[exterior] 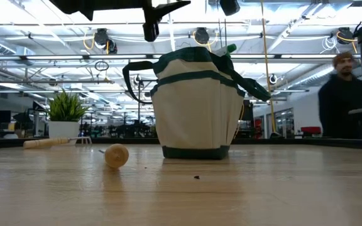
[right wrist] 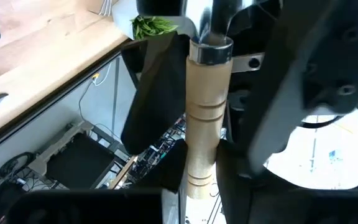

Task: Pick & Place Garden tools in Gardening bag
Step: Put the right brown trowel into the gardening bag

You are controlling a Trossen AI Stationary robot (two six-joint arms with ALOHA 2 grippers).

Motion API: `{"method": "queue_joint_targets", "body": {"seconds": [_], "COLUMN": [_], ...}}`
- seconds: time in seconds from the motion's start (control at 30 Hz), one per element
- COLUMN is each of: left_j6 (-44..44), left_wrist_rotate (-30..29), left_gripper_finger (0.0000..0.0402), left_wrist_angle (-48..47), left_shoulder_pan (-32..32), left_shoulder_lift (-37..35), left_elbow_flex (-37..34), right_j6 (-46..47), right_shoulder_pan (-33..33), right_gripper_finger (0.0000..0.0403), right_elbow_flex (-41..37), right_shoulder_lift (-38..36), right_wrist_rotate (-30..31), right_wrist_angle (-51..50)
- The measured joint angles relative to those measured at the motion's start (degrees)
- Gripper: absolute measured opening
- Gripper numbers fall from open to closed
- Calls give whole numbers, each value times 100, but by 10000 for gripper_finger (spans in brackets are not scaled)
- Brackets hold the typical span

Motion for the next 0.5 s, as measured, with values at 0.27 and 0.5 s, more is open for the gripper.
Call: {"method": "queue_joint_targets", "body": {"seconds": [0.27, 0.5], "left_j6": [65, 205], "left_wrist_rotate": [236, 334], "left_gripper_finger": [73, 63], "left_wrist_angle": [-61, -285], "left_shoulder_pan": [78, 139], "left_shoulder_lift": [0, -7], "left_elbow_flex": [4, 2], "right_j6": [-90, 178], "right_shoulder_pan": [11, 7], "right_gripper_finger": [50, 67], "right_elbow_flex": [-2, -9], "right_shoulder_lift": [-1, -4], "right_wrist_rotate": [6, 2], "right_wrist_angle": [-33, -85]}}
